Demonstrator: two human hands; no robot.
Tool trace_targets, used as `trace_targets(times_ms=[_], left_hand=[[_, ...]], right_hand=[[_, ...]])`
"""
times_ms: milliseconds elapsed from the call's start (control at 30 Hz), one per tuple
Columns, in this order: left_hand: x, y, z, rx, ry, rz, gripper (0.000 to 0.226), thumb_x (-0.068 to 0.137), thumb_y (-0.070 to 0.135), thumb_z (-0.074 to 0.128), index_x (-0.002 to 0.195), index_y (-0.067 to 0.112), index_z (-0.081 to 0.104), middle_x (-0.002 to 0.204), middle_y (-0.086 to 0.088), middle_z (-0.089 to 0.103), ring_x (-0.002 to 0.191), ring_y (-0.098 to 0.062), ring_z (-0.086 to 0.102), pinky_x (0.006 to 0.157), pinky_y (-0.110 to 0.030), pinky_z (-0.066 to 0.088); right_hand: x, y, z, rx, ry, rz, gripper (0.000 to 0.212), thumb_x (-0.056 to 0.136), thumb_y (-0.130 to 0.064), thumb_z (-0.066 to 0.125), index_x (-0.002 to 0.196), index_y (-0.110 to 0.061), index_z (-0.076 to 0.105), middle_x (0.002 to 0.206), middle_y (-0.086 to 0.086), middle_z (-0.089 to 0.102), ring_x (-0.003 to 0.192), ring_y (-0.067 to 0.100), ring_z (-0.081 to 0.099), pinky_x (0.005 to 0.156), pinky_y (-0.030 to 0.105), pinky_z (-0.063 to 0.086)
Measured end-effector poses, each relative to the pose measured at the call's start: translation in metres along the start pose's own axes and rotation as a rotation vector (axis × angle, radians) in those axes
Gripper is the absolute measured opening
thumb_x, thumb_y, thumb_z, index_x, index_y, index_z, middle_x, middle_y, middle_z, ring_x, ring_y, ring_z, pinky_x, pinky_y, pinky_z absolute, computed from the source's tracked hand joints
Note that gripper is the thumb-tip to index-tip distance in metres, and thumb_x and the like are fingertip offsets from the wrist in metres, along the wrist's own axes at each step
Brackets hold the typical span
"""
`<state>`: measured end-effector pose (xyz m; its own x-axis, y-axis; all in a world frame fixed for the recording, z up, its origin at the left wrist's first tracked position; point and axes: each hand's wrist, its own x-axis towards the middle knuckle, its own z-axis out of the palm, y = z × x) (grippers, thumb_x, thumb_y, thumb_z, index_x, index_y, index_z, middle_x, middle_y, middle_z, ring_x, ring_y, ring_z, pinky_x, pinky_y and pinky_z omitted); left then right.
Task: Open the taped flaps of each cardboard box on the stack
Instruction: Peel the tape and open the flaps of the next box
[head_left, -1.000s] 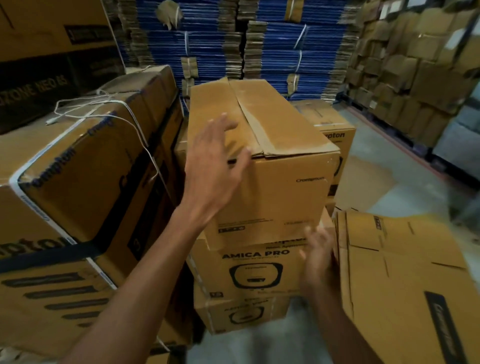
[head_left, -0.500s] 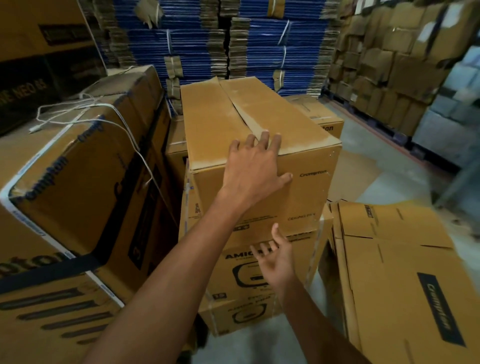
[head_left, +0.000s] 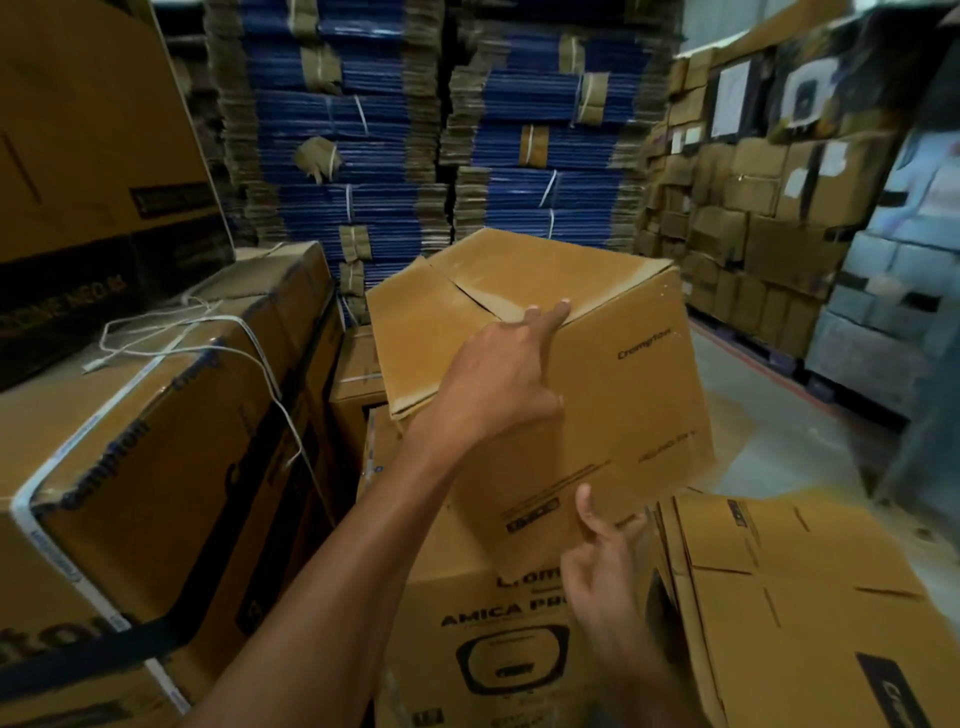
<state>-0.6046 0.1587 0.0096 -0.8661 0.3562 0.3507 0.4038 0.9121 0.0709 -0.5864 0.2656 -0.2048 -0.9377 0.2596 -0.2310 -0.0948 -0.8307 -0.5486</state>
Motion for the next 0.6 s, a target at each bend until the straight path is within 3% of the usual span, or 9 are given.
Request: trace_targets(times_ms=[100, 200, 300, 433, 533, 600], left_hand=[[-0.004, -0.010, -0.011, -0.268, 0.134, -0.101, 0.100, 0.083, 0.036, 0.081, 0.160, 0.044, 0.017, 0.157, 0.005, 0.043, 0.126, -0.017, 0.051, 0.108, -0.039, 0.040], [-0.012, -0.024, 0.000, -0.744, 0.250, -0.140, 0.099, 0.081, 0.029, 0.084, 0.157, 0.049, 0.023, 0.145, 0.017, 0.048, 0.125, -0.007, 0.049, 0.109, -0.038, 0.041], [-0.024, -0.034, 0.031, -1.191, 0.410, -0.191, 0.089, 0.084, 0.022, 0.082, 0.156, 0.041, 0.033, 0.143, 0.014, 0.055, 0.125, -0.007, 0.058, 0.105, -0.044, 0.051], [-0.044, -0.023, 0.088, -1.626, 0.588, -0.389, 0.079, 0.088, 0.017, 0.075, 0.152, 0.043, 0.038, 0.133, 0.015, 0.065, 0.123, -0.016, 0.064, 0.103, -0.052, 0.052], [-0.055, -0.003, 0.122, -1.879, 0.688, -0.522, 0.079, 0.089, 0.012, 0.070, 0.151, 0.047, 0.035, 0.137, 0.009, 0.063, 0.127, -0.019, 0.060, 0.100, -0.042, 0.054], [-0.060, 0.010, 0.137, -1.966, 0.705, -0.637, 0.087, 0.093, 0.009, 0.066, 0.154, 0.052, 0.023, 0.147, 0.007, 0.054, 0.132, -0.020, 0.056, 0.096, -0.036, 0.053]], right_hand=[[0.001, -0.043, 0.023, -0.079, -0.045, -0.211, 0.086, 0.072, -0.013, 0.081, 0.141, -0.039, 0.036, 0.129, -0.006, 0.061, 0.122, 0.024, 0.061, 0.103, 0.056, 0.049], [0.006, -0.092, 0.047, -0.338, -0.076, -0.422, 0.105, 0.059, -0.033, 0.094, 0.145, -0.032, 0.035, 0.130, -0.009, 0.060, 0.118, 0.017, 0.062, 0.102, 0.055, 0.051], [0.011, -0.142, 0.073, -0.747, -0.111, -0.646, 0.081, 0.074, -0.016, 0.087, 0.135, -0.037, 0.039, 0.122, -0.018, 0.056, 0.109, 0.011, 0.059, 0.098, 0.051, 0.052], [0.020, -0.190, 0.119, -1.270, -0.258, -0.773, 0.091, 0.074, -0.024, 0.087, 0.142, -0.047, 0.031, 0.133, -0.008, 0.051, 0.118, 0.021, 0.051, 0.094, 0.052, 0.047], [0.021, -0.192, 0.145, -1.539, -0.368, -0.776, 0.095, 0.072, -0.028, 0.088, 0.141, -0.052, 0.027, 0.130, -0.006, 0.052, 0.117, 0.022, 0.050, 0.096, 0.052, 0.044], [0.019, -0.183, 0.156, -1.676, -0.442, -0.829, 0.097, 0.072, -0.031, 0.088, 0.144, -0.051, 0.026, 0.132, -0.006, 0.053, 0.116, 0.020, 0.050, 0.097, 0.049, 0.042]])
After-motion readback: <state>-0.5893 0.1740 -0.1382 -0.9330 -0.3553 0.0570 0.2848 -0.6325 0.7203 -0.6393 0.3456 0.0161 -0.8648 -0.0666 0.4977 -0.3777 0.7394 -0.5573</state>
